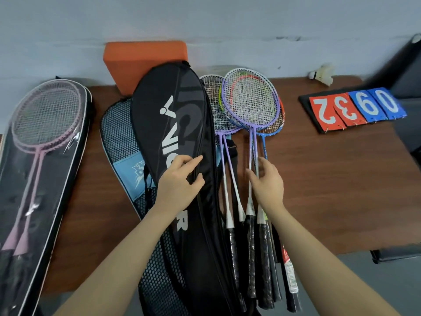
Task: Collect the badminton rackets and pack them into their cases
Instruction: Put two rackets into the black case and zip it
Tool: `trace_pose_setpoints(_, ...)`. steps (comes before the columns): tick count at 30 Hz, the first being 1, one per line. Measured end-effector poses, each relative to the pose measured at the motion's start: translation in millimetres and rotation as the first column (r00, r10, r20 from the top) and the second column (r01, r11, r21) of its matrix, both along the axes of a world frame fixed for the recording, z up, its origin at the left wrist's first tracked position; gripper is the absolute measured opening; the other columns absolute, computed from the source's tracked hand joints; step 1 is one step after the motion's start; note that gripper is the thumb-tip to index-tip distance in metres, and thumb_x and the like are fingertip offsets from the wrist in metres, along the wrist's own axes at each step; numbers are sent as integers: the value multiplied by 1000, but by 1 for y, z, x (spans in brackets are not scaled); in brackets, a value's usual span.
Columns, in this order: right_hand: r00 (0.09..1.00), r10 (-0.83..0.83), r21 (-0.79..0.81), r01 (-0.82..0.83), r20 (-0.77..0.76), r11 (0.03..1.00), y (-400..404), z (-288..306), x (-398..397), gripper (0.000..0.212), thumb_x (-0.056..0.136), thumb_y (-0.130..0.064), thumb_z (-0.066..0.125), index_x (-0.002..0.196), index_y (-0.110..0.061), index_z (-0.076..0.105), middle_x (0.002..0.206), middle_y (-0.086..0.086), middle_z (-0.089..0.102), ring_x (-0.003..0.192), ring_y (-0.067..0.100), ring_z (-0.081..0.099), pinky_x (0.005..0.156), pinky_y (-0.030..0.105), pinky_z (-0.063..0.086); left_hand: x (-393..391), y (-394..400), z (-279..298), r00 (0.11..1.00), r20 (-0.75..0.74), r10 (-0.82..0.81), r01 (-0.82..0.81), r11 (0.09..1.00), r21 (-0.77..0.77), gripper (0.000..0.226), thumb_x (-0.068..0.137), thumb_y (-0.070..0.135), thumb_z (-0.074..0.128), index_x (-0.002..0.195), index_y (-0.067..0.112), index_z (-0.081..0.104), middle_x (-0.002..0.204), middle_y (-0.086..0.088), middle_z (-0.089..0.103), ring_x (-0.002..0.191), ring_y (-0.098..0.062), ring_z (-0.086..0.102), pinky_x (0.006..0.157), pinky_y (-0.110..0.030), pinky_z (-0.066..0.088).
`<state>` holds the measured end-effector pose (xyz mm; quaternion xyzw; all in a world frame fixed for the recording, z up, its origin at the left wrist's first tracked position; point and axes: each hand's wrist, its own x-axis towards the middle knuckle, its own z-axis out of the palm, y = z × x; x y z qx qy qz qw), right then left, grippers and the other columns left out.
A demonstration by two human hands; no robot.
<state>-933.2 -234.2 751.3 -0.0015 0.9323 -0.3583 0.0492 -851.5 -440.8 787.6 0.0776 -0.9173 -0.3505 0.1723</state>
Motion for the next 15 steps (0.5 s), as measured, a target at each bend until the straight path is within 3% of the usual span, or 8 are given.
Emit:
trace_pose_setpoints(5,1000,18,61,-20,23,998,-17,-4,-18,54,89,-23,58,137,-14,34,135,8,49,114,31,53,92,50,44,-1,-3,2,999,38,-13,13,1000,4,41,78,14,67,119,19,62,97,12,50,66,-10,52,65,-31,52)
trace_pose_setpoints(9,999,-46,-60,46,14,997,-18,-3,-17,50,89,-12,54,136,-13,37,133,8,52,113,30,53,88,36,43,-3,1,5,997,69,-17,13,999,50,42,79,14,67,120,20,62,98,10,52,71,-12,54,67,-34,52)
trace_pose_setpoints(12,999,-48,-125,45,-16,991,-10,2,-10,49,89,-10,54,137,-10,41,135,9,52,123,26,49,99,34,39,-1,0,8,998,63,-27,22,997,73,42,79,14,67,121,20,61,97,12,50,75,-9,53,70,-29,51)
trace_pose_setpoints(15,997,-55,-180,44,-55,983,-1,12,-1,47,89,-9,55,135,-10,46,129,9,57,118,25,53,102,41,42,4,-6,10,998,66,-14,8,996,94,43,80,15,67,121,22,60,95,14,50,78,-5,50,70,-14,44)
